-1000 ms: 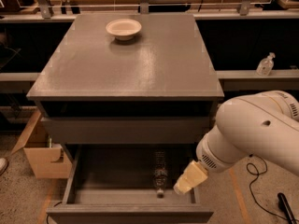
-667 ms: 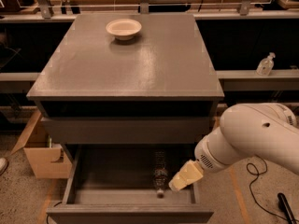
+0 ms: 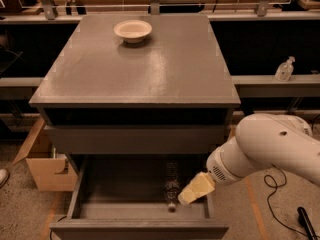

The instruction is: Pick water bottle from middle drawer and place on counter

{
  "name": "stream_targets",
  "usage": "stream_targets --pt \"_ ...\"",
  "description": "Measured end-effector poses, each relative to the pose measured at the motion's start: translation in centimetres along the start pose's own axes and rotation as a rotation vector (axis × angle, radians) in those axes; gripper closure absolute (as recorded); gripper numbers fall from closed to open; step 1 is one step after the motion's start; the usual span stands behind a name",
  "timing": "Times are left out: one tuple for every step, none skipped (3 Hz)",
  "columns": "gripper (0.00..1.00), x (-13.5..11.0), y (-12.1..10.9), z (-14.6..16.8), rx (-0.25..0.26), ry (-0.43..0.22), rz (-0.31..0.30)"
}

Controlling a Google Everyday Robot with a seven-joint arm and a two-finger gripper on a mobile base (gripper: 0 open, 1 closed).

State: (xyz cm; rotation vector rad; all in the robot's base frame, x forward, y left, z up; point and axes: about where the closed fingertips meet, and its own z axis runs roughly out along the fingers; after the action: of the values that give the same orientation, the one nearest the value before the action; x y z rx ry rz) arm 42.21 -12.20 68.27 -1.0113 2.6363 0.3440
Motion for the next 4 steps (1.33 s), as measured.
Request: stream_targets --pt "0.00 -0.8 0.9 4.0 -0.072 -0.009 -0.009" --pt "0.00 -1.1 1.6 8.1 -0.107 0.003 0.005" --pt "0.00 -0.9 2.2 12.8 -0.135 0.021 0.081" --pt "0.00 -1.5 2.4 16.5 -0.144 0.023 0.160"
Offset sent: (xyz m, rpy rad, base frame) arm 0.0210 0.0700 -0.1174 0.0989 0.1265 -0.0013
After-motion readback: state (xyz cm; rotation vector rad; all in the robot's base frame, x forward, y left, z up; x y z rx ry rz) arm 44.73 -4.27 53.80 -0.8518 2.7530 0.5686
